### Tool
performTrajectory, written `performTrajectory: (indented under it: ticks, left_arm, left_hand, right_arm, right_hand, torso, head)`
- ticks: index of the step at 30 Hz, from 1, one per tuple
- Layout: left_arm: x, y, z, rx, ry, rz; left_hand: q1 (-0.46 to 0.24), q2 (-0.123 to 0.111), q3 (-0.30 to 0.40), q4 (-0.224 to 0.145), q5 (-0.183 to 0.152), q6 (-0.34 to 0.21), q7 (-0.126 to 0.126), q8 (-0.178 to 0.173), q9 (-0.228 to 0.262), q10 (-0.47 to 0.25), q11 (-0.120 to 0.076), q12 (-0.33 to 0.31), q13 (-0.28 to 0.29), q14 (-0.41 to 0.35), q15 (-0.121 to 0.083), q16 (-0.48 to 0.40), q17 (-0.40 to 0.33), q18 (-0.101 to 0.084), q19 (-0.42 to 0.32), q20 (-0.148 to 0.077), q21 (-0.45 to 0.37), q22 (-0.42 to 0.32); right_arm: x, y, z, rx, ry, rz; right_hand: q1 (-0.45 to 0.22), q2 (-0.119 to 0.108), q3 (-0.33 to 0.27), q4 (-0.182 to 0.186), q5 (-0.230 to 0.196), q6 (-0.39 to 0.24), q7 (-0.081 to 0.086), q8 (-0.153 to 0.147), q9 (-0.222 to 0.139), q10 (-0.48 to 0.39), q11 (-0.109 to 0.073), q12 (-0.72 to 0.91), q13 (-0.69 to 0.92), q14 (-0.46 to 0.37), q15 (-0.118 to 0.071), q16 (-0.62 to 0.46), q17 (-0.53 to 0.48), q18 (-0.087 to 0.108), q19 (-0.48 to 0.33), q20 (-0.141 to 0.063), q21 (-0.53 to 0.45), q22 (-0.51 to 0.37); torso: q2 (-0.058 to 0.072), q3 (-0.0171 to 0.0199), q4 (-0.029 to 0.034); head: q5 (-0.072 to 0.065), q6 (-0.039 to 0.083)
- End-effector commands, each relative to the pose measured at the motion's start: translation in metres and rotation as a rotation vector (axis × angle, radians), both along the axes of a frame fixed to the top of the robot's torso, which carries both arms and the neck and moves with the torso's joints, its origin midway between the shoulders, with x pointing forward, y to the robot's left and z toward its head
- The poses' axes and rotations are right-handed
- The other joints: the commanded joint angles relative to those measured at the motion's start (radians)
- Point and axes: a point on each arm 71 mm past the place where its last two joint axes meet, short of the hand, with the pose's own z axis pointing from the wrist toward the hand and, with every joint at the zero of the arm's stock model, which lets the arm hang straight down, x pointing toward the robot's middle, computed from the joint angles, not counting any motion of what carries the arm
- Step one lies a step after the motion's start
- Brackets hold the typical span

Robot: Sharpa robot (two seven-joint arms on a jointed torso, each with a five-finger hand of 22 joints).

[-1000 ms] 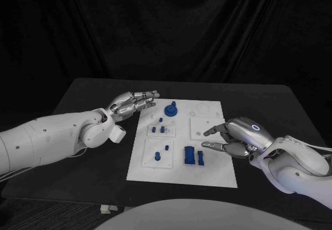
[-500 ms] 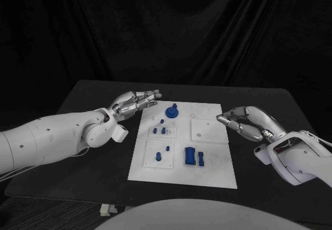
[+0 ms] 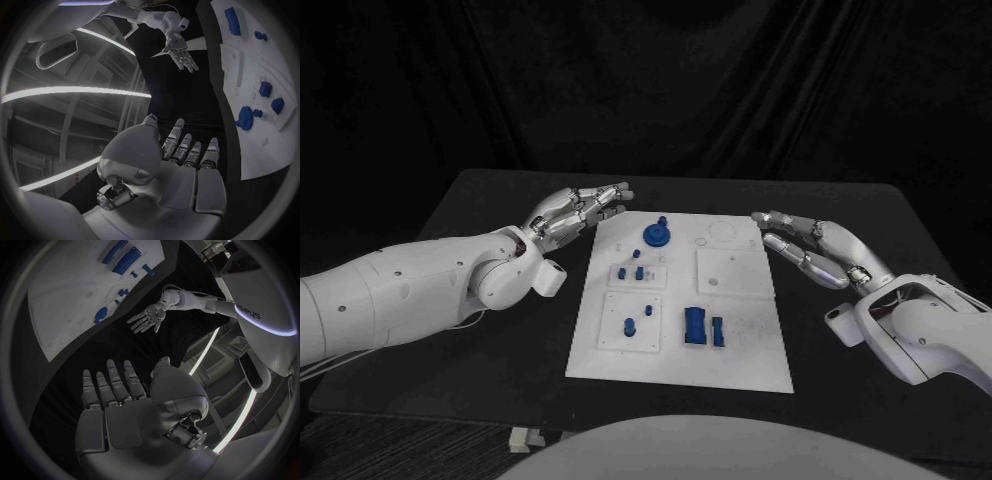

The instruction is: Assemble the parts on the task board

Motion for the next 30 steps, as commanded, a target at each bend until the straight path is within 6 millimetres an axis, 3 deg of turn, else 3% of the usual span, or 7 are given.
performTrajectory:
  ticks: [1, 4, 5, 7, 11, 12, 30]
  left_arm:
    - [0.000, -0.001, 0.004, -0.036, -0.055, 0.019]
    - [0.000, -0.001, 0.004, -0.038, -0.057, 0.019]
    - [0.000, 0.000, 0.000, 0.001, -0.007, 0.007]
    - [0.000, -0.001, 0.000, 0.001, -0.007, 0.010]
    - [0.001, -0.004, 0.001, 0.000, -0.011, 0.041]
    - [0.001, -0.005, 0.002, 0.000, -0.013, 0.052]
    - [0.003, -0.046, 0.023, -0.007, 0.025, 0.473]
  left_hand:
    - [0.010, -0.011, -0.012, 0.000, 0.010, -0.032, -0.005, -0.016, -0.004, -0.003, -0.012, -0.002, -0.001, 0.000, -0.009, -0.001, 0.000, 0.019, -0.007, -0.004, -0.005, -0.001]
    - [0.022, -0.010, -0.018, 0.000, 0.023, -0.057, -0.013, -0.031, -0.006, -0.007, -0.015, -0.006, -0.001, -0.001, -0.011, -0.001, 0.000, 0.019, -0.006, -0.004, -0.004, -0.001]
    - [-0.366, -0.080, 0.046, -0.087, -0.094, -0.201, -0.053, -0.064, -0.058, -0.050, -0.047, -0.053, -0.035, -0.024, -0.040, -0.018, -0.009, -0.049, -0.060, -0.084, -0.033, -0.061]
    - [-0.387, -0.085, 0.048, -0.091, -0.096, -0.215, -0.057, -0.070, -0.058, -0.054, -0.051, -0.059, -0.035, -0.024, -0.045, -0.018, -0.009, -0.049, -0.060, -0.090, -0.033, -0.061]
    - [-0.525, -0.109, 0.071, -0.124, -0.137, -0.269, -0.071, -0.084, -0.058, -0.068, -0.065, -0.078, -0.035, -0.024, -0.127, -0.018, -0.009, -0.050, -0.060, -0.118, -0.033, -0.061]
    - [-0.555, -0.115, 0.075, -0.131, -0.146, -0.281, -0.075, -0.087, -0.058, -0.072, -0.137, -0.083, -0.035, -0.024, -0.127, -0.018, -0.009, -0.052, -0.060, -0.125, -0.033, -0.061]
    - [-0.919, -0.240, 0.184, -0.217, -0.252, -0.423, -0.148, -0.157, -0.058, -0.148, -0.137, -0.177, -0.035, -0.024, -0.127, -0.018, -0.009, -0.163, -0.060, -0.200, -0.033, -0.061]
  right_arm:
    - [-0.001, 0.000, -0.002, 0.039, 0.025, 0.024]
    - [-0.002, 0.000, -0.004, 0.039, 0.034, 0.029]
    - [-0.001, -0.001, -0.003, 0.015, 0.017, 0.007]
    - [0.000, 0.000, -0.003, 0.018, 0.017, 0.004]
    - [0.004, 0.003, -0.001, 0.049, 0.024, -0.016]
    - [0.006, 0.004, -0.001, 0.061, 0.027, -0.024]
    - [0.055, 0.044, 0.013, 0.486, 0.168, -0.309]
  right_hand:
    - [0.004, 0.009, -0.007, 0.002, -0.001, -0.022, -0.007, -0.007, -0.001, -0.035, -0.007, -0.009, -0.006, -0.013, -0.001, -0.007, -0.001, 0.005, -0.010, -0.001, -0.006, -0.014]
    - [0.009, 0.010, -0.008, 0.001, 0.003, -0.025, -0.006, -0.006, -0.001, -0.046, -0.005, -0.003, -0.006, -0.017, 0.003, -0.007, -0.002, 0.005, -0.019, 0.000, -0.007, -0.026]
    - [-0.275, -0.068, 0.109, -0.085, -0.076, -0.169, 0.006, -0.049, -0.046, -0.150, -0.051, -0.101, -0.063, -0.085, -0.057, -0.034, -0.031, -0.039, -0.067, -0.087, -0.037, -0.069]
    - [-0.438, -0.098, 0.179, -0.141, -0.076, -0.261, 0.006, -0.049, -0.046, -0.219, -0.079, -0.163, -0.063, -0.126, -0.098, -0.034, -0.031, -0.132, -0.108, -0.142, -0.037, -0.101]
    - [-0.716, -0.238, 0.285, -0.288, -0.076, -0.397, 0.006, -0.049, -0.046, -0.318, -0.155, -0.253, -0.063, -0.244, -0.193, -0.034, -0.031, -0.132, -0.204, -0.290, -0.037, -0.181]
    - [-0.753, -0.238, 0.368, -0.288, -0.076, -0.415, 0.006, -0.049, -0.046, -0.396, -0.155, -0.324, -0.063, -0.244, -0.193, -0.034, -0.031, -0.132, -0.204, -0.290, -0.037, -0.181]
    - [-0.930, -0.238, 0.368, -0.288, -0.076, -0.504, 0.006, -0.049, -0.046, -0.396, -0.155, -0.324, -0.063, -0.244, -0.193, -0.034, -0.031, -0.132, -0.204, -0.290, -0.037, -0.181]
  torso:
    - [0.001, -0.0016, -0.0014]
    - [0.002, -0.0039, -0.0030]
    - [0.001, -0.0006, -0.0010]
    - [0.001, -0.0004, -0.0011]
    - [-0.003, 0.0009, -0.0023]
    - [-0.004, 0.0014, -0.0027]
    - [-0.043, 0.0166, -0.0163]
  head:
    - [0.001, 0.000]
    - [0.003, 0.000]
    - [0.001, 0.000]
    - [0.001, 0.002]
    - [-0.005, 0.022]
    - [-0.007, 0.029]
    - [-0.068, 0.253]
